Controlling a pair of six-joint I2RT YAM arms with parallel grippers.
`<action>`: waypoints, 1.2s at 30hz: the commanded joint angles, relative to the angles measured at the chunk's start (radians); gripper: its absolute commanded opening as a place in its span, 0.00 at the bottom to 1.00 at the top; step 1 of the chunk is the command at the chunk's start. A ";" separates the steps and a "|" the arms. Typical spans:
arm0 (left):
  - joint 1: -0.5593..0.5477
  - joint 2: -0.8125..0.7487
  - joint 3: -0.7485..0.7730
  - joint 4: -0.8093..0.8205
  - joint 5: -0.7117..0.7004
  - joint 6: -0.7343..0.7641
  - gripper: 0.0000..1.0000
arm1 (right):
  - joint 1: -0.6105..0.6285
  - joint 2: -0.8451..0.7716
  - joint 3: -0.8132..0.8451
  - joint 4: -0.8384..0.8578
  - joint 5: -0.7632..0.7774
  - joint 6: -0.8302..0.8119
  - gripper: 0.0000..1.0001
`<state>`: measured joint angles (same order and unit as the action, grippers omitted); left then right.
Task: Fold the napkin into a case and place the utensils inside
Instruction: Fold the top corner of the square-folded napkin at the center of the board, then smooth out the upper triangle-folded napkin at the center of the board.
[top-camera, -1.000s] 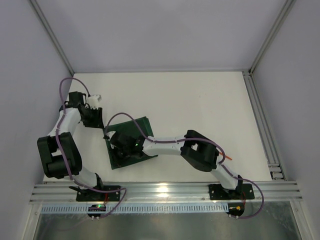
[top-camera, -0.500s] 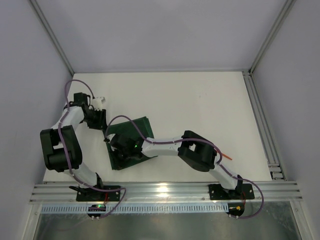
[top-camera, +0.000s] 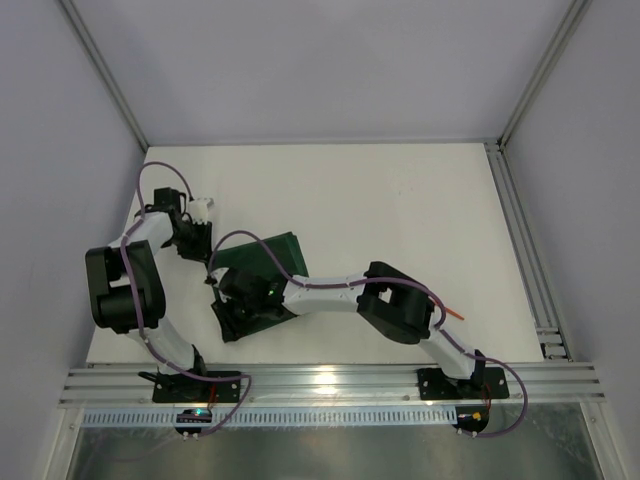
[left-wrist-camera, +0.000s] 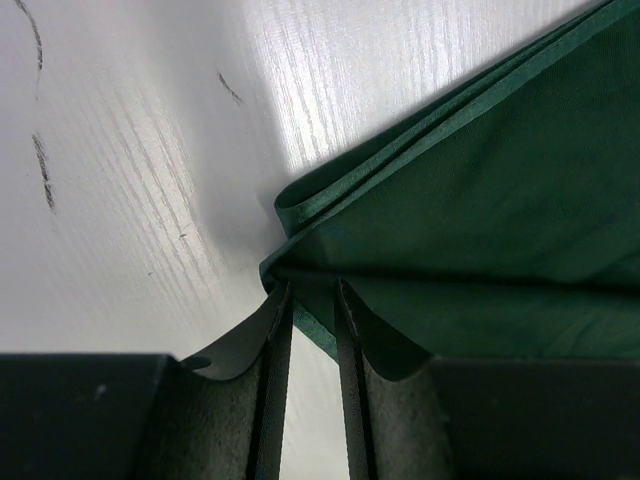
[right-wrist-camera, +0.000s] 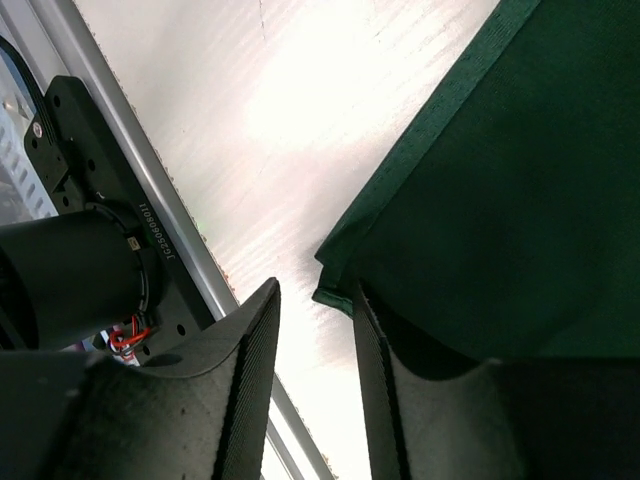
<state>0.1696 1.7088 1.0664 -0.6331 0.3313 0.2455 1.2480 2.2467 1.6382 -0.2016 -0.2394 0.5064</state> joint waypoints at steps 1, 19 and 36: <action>-0.004 0.012 0.001 0.052 -0.017 0.011 0.24 | 0.002 -0.101 0.023 -0.018 0.038 -0.045 0.40; -0.004 0.012 0.017 0.056 -0.023 0.024 0.25 | -0.139 -0.443 -0.426 0.062 0.181 0.066 0.22; -0.002 -0.103 0.056 -0.042 0.029 0.047 0.32 | -0.199 -0.424 -0.535 0.096 0.201 0.119 0.07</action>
<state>0.1696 1.6817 1.0863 -0.6380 0.3187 0.2722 1.0435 1.8278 1.1053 -0.1551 -0.0502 0.5964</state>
